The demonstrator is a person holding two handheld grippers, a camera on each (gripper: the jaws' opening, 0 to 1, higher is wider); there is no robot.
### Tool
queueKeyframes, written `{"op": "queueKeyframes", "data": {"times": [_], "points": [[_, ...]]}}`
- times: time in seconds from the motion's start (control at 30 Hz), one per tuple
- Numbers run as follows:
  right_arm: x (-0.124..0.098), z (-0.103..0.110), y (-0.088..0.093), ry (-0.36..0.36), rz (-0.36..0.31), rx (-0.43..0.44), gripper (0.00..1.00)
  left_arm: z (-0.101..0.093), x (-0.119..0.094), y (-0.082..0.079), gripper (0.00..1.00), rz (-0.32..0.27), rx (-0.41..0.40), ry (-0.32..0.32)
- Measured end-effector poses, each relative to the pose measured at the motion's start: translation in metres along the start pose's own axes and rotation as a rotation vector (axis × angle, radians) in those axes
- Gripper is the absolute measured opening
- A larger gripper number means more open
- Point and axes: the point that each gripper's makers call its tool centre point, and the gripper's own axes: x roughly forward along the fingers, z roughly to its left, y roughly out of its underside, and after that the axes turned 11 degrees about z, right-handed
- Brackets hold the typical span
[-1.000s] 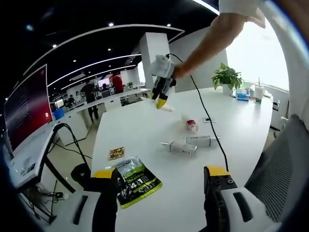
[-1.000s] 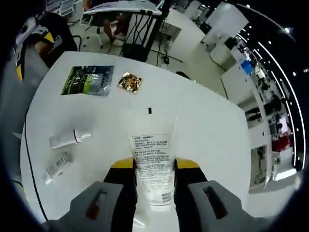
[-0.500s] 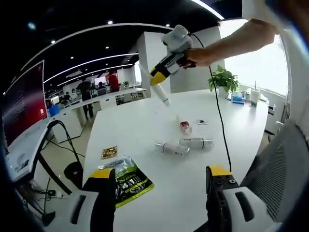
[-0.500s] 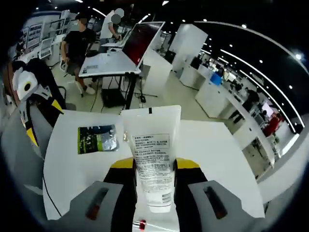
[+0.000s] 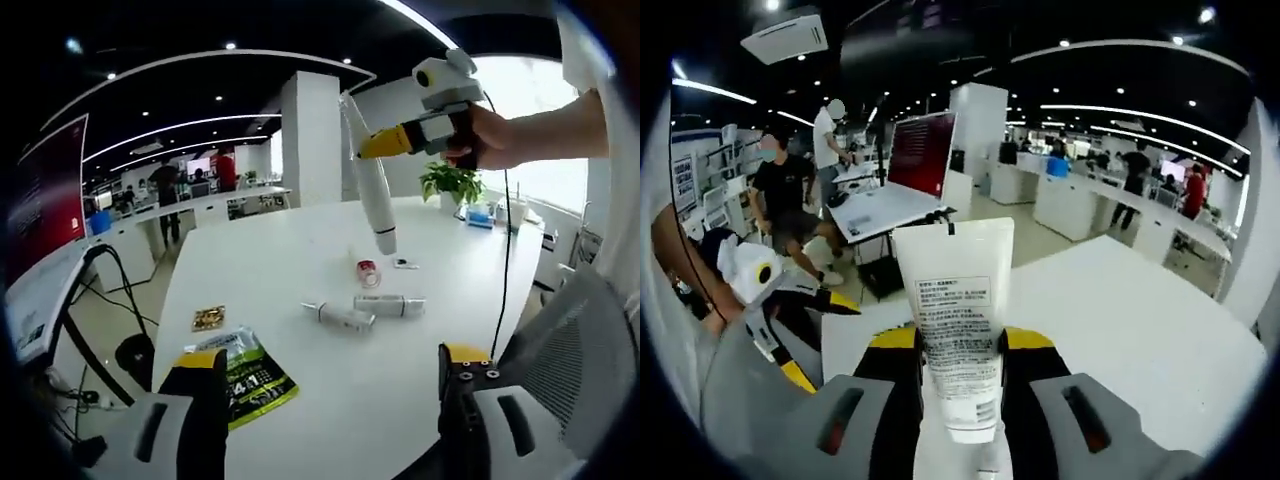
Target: Arrange the skincare products in the storage area until every visible bottle or jar stands upright without overlapping.
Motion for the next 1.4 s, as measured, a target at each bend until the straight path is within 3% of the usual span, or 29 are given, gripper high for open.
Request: {"op": "queueKeyframes", "data": {"times": [0.23, 0.4, 0.43, 0.53, 0.6, 0.63, 0.7, 0.77, 0.9, 1.1, 1.27, 1.4], "points": [[-0.037, 0.015, 0.013, 0.059, -0.039, 0.036, 0.26, -0.011, -0.001, -0.002, 0.88, 0.002, 0.015, 0.047], [-0.055, 0.022, 0.025, 0.093, -0.053, 0.065, 0.26, -0.021, -0.006, -0.010, 0.86, -0.031, 0.046, 0.078], [-0.058, 0.025, 0.027, 0.094, -0.063, 0.075, 0.26, -0.027, -0.006, -0.008, 0.84, -0.017, 0.032, 0.118], [-0.063, 0.032, 0.028, 0.092, -0.092, 0.096, 0.26, -0.032, -0.006, -0.009, 0.84, -0.012, 0.039, 0.146], [-0.065, 0.039, 0.030, 0.085, -0.104, 0.106, 0.27, -0.050, -0.009, -0.012, 0.87, -0.006, 0.104, 0.225], [-0.065, 0.043, 0.031, 0.083, -0.107, 0.102, 0.27, -0.053, -0.010, -0.013, 0.90, -0.011, 0.114, 0.236], [-0.066, 0.048, 0.031, 0.081, -0.113, 0.102, 0.27, -0.068, -0.014, -0.022, 0.92, -0.031, 0.133, 0.299], [-0.068, 0.052, 0.029, 0.074, -0.127, 0.113, 0.27, -0.077, -0.018, -0.039, 0.92, -0.074, 0.092, 0.349], [-0.071, 0.057, 0.026, 0.047, -0.143, 0.123, 0.27, -0.081, -0.019, -0.076, 0.91, -0.141, -0.064, 0.448], [-0.081, 0.062, 0.009, -0.001, -0.198, 0.153, 0.27, -0.095, -0.025, -0.119, 0.87, -0.212, -0.125, 0.610], [-0.086, 0.061, -0.003, -0.030, -0.238, 0.174, 0.27, -0.114, -0.029, -0.129, 0.87, -0.202, -0.060, 0.705], [-0.088, 0.060, -0.009, -0.056, -0.256, 0.179, 0.27, -0.127, -0.029, -0.127, 0.85, -0.155, -0.015, 0.779]]}}
